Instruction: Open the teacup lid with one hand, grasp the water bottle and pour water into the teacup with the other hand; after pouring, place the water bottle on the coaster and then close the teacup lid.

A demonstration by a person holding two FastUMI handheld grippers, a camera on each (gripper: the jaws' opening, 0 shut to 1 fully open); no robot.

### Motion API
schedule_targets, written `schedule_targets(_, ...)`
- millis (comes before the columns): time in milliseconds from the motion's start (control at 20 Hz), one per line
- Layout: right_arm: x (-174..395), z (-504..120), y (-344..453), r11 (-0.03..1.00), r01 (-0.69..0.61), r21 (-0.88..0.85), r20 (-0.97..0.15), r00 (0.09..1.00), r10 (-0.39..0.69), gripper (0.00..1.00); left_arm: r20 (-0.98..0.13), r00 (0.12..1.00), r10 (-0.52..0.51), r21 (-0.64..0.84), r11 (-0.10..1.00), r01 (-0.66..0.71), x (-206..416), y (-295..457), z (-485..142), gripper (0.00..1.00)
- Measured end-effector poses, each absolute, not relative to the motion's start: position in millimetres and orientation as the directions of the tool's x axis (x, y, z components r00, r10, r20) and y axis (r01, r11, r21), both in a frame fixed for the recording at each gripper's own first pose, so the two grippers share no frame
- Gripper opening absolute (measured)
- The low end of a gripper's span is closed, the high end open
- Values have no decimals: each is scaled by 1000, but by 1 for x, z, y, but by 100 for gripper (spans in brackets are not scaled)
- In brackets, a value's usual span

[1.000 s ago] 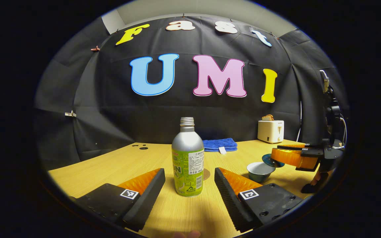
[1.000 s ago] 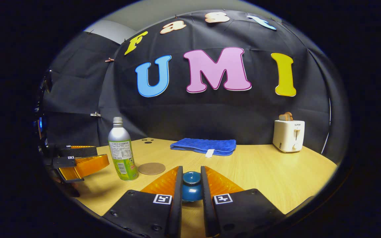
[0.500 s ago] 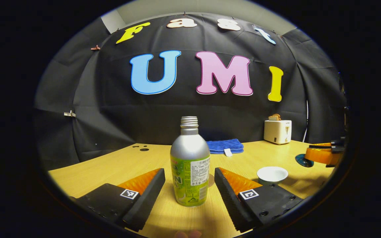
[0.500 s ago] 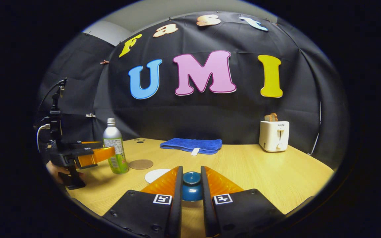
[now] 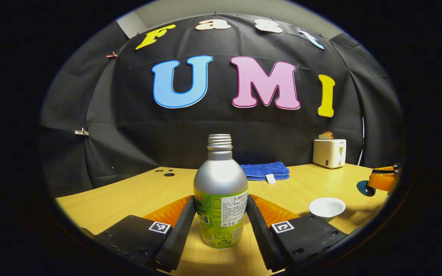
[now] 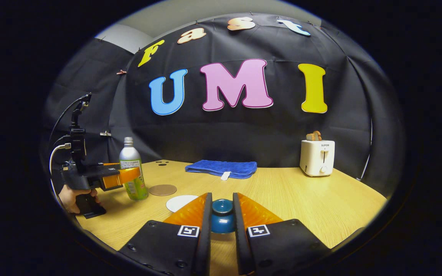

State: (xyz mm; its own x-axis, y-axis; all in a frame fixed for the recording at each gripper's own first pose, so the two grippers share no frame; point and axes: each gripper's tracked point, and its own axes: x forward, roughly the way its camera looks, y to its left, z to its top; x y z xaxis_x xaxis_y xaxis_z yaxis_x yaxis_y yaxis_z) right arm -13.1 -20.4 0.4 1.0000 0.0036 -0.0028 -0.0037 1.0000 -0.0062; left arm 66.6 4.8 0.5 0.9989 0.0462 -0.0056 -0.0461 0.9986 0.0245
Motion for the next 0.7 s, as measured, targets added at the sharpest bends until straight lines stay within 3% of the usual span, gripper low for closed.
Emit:
schedule_targets(100, -13, 0, -20, 1000, -3, -6, -3, 1000, 3, 31, 41, 998, 42, 91, 995, -46, 59, 1, 21, 80)
schedule_targets(250, -12, 0, -22, 1000, -5, -6, -4, 1000, 5, 31, 69, 998, 0, 317, 948, -22, 53, -16, 47, 79)
schedule_targets(450, -12, 1, -57, 998, 62, -7, -1, 998, -62, 31, 37, 999, -33, 668, 744, -1, 50, -34, 43, 79)
schedule_targets(700, -15, 3, -87, 993, 121, -8, 1, 993, -121, 31, -41, 998, -45, 851, 522, 59, 64, -50, 17, 79)
